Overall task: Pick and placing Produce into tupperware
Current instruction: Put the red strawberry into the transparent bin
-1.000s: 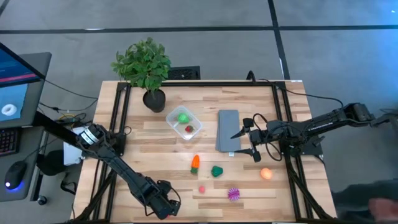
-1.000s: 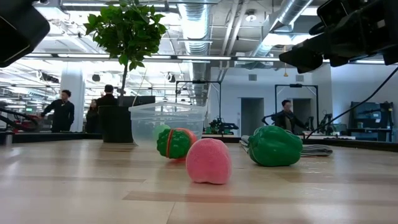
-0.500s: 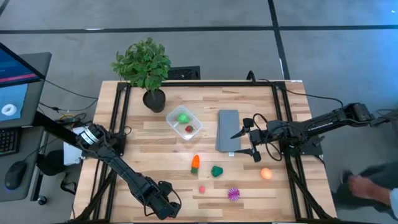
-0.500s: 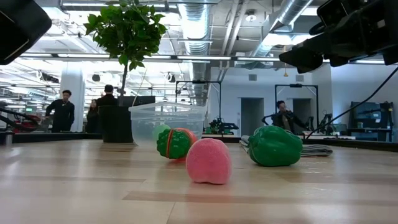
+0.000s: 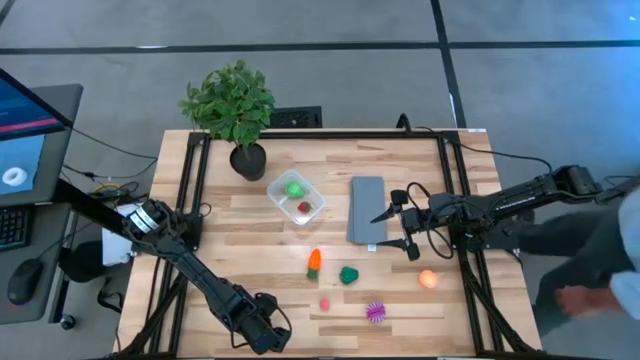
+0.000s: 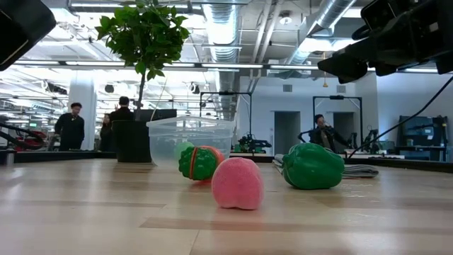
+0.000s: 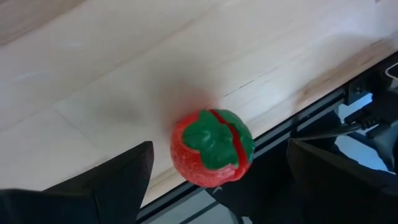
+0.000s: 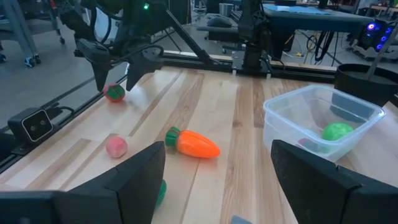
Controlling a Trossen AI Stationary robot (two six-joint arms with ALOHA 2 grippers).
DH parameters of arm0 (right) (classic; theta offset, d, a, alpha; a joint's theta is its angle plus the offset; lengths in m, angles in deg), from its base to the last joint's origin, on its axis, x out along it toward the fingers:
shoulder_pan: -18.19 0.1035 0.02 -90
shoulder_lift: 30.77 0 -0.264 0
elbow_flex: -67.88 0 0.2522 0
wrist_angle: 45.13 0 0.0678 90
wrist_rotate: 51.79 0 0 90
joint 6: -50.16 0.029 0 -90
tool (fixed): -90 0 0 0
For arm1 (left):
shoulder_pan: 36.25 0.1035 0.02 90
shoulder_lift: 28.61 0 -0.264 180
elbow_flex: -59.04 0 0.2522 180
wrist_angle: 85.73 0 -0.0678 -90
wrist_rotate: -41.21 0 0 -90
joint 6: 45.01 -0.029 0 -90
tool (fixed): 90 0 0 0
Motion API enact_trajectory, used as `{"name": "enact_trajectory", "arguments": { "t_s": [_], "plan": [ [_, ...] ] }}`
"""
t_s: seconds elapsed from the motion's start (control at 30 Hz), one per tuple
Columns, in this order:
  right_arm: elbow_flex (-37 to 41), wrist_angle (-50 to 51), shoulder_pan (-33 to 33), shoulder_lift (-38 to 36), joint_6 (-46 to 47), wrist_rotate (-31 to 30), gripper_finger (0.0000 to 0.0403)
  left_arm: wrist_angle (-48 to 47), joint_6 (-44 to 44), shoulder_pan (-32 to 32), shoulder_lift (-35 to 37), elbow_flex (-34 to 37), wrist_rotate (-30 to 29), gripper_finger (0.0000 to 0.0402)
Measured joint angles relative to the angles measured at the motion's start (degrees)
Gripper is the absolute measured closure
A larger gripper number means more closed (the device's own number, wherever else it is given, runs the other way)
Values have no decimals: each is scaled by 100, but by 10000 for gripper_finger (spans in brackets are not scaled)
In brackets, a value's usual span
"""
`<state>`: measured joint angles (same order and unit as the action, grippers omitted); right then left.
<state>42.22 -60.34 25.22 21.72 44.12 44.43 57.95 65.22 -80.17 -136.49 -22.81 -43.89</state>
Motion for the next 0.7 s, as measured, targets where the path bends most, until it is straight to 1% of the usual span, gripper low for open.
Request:
{"name": "enact_trajectory", "arguments": {
  "t_s": [0.17, 0.5, 0.7],
  "plan": [
    [0, 0, 0, 0, 0, 2, 85, -83, 49, -4, -2, 0, 29, 45],
    [0, 23, 0, 0, 0, 2, 85, -88, 198, -9, -4, 0, -102, 45],
    [0, 23, 0, -1, 0, 0, 85, -71, 205, -109, -64, 0, -312, 45]
  ]
}}
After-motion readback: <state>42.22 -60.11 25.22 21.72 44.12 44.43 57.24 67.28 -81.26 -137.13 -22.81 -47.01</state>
